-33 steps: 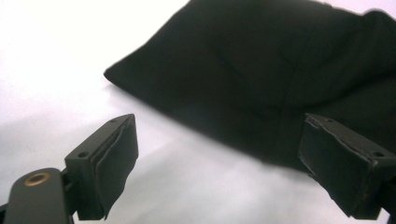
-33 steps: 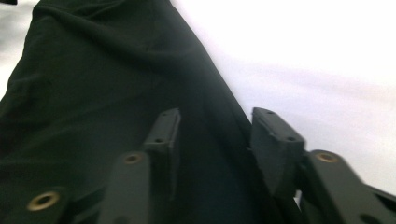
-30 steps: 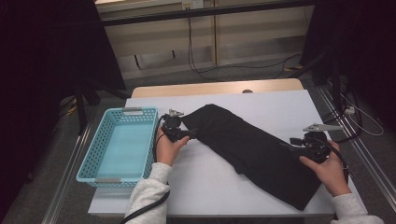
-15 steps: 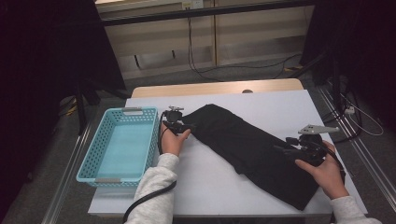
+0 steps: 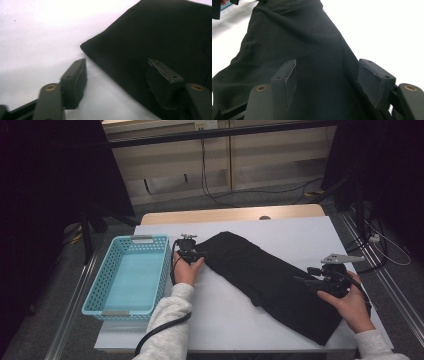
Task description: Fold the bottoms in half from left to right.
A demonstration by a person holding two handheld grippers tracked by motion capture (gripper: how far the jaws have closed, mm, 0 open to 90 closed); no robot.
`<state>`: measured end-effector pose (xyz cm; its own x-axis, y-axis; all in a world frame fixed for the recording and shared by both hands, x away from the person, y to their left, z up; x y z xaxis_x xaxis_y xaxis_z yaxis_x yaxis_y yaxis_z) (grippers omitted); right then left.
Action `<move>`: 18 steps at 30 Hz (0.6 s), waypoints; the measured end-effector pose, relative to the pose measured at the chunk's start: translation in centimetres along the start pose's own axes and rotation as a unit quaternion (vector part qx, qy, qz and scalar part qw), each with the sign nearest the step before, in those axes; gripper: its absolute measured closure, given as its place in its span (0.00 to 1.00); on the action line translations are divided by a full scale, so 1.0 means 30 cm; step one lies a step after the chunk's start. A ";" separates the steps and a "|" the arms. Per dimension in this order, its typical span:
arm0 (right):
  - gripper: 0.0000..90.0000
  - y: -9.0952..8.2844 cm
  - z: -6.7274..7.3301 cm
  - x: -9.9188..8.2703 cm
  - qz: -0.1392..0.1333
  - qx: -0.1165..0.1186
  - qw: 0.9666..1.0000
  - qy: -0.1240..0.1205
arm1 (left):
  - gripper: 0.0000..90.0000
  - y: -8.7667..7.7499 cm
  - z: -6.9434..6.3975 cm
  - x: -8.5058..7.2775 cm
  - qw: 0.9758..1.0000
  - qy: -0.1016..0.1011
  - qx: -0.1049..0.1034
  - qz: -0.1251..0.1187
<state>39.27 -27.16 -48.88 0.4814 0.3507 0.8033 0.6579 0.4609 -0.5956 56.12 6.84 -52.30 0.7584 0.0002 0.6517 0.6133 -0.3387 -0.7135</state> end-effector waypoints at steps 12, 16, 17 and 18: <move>0.32 0.000 0.002 -0.002 -0.004 0.009 1.000 0.006 | 0.79 -0.006 -0.033 -0.003 0.999 -0.028 -0.030 0.024; 0.30 -0.001 0.001 -0.003 -0.004 0.010 1.000 0.010 | 0.87 -0.002 -0.044 -0.005 0.998 -0.038 -0.042 0.027; 0.30 0.000 0.001 -0.003 -0.005 0.010 1.000 0.009 | 0.89 -0.001 -0.046 -0.004 0.998 -0.041 -0.044 0.027; 0.29 0.001 0.001 -0.003 -0.005 0.011 1.000 0.010 | 0.90 -0.002 -0.046 -0.003 0.998 -0.039 -0.042 0.028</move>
<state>39.23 -27.15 -48.95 0.4862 0.3293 0.8094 0.6506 0.4819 -0.5869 55.71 5.56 -51.96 0.8080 0.0510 0.5870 0.5512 -0.4176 -0.7223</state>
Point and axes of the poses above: each handheld gripper's, and its own axes: y roughly forward along the jaws, x roughly out of its top, z roughly to its left, the point moved 9 cm from there along y, roughly forward along the jaws, and after that the axes turned 13 degrees about -y, right-handed, at the moved point
